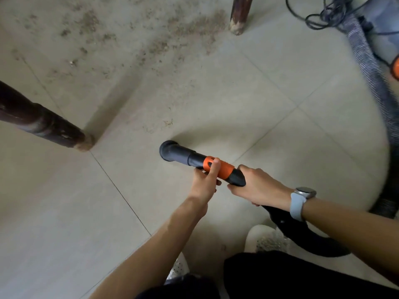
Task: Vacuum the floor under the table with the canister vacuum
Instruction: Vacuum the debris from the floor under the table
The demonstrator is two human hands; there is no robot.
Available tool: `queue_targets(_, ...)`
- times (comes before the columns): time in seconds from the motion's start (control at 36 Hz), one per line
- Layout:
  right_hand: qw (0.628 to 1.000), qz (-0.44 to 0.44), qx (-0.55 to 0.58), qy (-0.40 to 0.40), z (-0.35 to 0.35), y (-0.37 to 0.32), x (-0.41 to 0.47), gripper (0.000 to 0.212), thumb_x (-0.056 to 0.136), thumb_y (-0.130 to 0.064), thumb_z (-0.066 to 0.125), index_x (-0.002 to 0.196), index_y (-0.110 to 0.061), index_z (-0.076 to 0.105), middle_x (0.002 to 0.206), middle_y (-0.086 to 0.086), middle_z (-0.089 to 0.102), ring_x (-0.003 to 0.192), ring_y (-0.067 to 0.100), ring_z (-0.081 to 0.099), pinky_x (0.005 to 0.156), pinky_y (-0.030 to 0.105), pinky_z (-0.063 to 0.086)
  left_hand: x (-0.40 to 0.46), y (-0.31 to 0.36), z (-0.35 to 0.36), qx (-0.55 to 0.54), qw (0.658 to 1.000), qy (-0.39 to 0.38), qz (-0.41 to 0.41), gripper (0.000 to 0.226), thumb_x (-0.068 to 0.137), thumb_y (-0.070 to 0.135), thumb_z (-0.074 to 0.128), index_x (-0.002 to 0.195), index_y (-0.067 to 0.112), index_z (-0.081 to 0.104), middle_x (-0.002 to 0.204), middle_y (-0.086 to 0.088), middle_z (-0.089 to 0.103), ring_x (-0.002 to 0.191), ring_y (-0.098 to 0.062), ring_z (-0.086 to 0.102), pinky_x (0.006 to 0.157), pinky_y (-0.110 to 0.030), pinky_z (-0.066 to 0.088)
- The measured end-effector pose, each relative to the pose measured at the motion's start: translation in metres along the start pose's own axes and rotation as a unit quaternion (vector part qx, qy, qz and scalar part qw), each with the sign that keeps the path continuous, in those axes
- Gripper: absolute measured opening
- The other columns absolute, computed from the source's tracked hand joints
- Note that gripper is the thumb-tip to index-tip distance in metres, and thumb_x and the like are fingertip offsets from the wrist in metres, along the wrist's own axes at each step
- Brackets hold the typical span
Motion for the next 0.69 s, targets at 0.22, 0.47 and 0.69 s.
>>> queue_targets(0.22,0.995,0.028,-0.012,0.093,-0.012,0.001,0.012,0.029,0.086,-0.042,0.056,0.093,-0.017,0.045,0.075,0.000,0.057,0.059,0.020,0.056,0.055,0.029,0.044,0.019,0.036,0.007,0.053,0.997,-0.052,0.021,0.020,0.096,0.044,0.046,0.095,0.024,0.049,0.094,0.006,0.057,0.075,-0.010,0.055,0.068,-0.025,0.044)
queue_targets(0.47,0.995,-0.011,0.087,0.036,-0.010,-0.041,0.037,0.018,0.084,-0.028,0.055,0.094,-0.014,0.049,0.064,0.004,0.060,0.043,0.024,0.057,0.044,0.028,0.048,0.031,0.052,-0.025,0.044,0.998,-0.019,0.037,0.027,0.098,0.045,0.042,0.105,0.019,0.049,0.098,0.005,0.060,0.078,-0.009,0.059,0.070,-0.026,0.044)
queue_targets(0.69,0.998,-0.056,0.042,-0.006,0.013,-0.062,0.039,0.023,0.084,-0.032,0.057,0.092,-0.014,0.047,0.068,0.006,0.061,0.052,0.030,0.063,0.047,0.036,0.053,0.022,0.024,-0.059,0.006,0.997,0.048,0.058,0.035,0.097,0.045,0.042,0.112,0.014,0.050,0.111,-0.007,0.063,0.084,-0.015,0.060,0.070,-0.027,0.046)
Point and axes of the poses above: each hand's wrist, its own x-axis towards the middle knuckle, its own z-axis out of the palm, y = z × x, the point moved 3 cm from there along x, towards the middle knuckle
